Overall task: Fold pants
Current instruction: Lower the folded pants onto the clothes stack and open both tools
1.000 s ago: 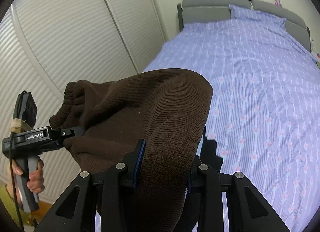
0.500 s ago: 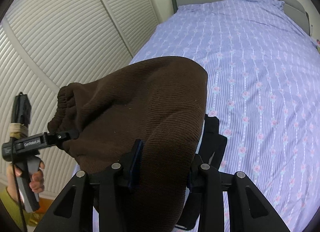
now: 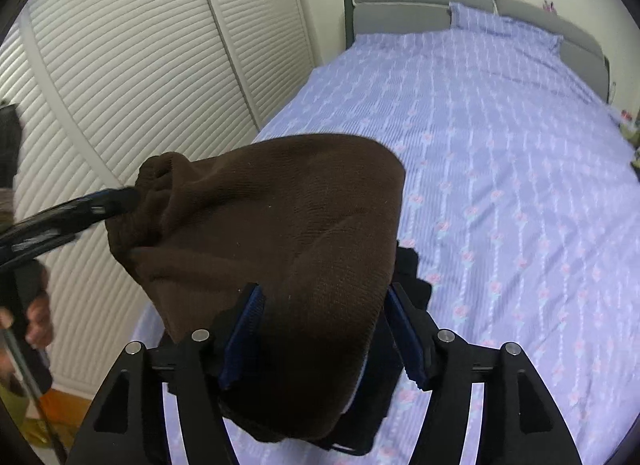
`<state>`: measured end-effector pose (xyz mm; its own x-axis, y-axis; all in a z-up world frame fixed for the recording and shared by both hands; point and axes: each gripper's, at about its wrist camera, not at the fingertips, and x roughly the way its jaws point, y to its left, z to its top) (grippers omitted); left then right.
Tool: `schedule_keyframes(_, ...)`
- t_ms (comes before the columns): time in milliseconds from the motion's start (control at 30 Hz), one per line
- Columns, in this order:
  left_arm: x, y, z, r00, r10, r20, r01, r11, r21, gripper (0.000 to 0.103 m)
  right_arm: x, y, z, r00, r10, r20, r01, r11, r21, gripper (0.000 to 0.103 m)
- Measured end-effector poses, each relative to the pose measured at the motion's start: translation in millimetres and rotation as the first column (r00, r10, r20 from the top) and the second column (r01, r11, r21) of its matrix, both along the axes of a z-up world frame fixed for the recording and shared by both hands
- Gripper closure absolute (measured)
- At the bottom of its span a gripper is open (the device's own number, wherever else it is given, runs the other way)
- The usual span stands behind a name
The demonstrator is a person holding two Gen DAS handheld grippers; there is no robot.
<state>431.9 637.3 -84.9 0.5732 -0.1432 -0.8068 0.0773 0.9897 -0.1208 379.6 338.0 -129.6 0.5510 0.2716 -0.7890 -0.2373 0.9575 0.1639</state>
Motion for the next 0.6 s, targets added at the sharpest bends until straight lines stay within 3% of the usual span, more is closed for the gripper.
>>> schedule_keyframes(67, 14.0, 5.0, -21.4, 0.996, 0.075, -0.054, -0.073, 0.997, 0.041, 0.044, 0.7, -2.7, -0.5, 1.0, -0.012, 0.004, 0.012, 1.0, -0.013, 0.04)
schedule_keyframes(200, 19.9, 27.6, -48.7, 0.975, 0.159, -0.156, -0.172, 0.982, -0.075, 0.044, 4.6, -8.3, -7.8, 0.999, -0.03, -0.023, 0.03, 0.999, 0.016, 0.04)
schedule_keyframes(333, 21.1, 31.1, -63.5, 0.967, 0.164, -0.197, -0.18, 0.981, -0.068, 0.043, 9.2, -8.8, -22.4, 0.997, -0.037, -0.072, 0.041, 0.997, 0.059, 0.039)
schedule_keyframes(600, 9.7, 36.1, -83.6, 0.961, 0.165, -0.221, -0.192, 0.976, -0.105, 0.04, 10.8, -12.0, -50.2, 0.994, -0.03, -0.101, 0.035, 0.998, 0.046, 0.031)
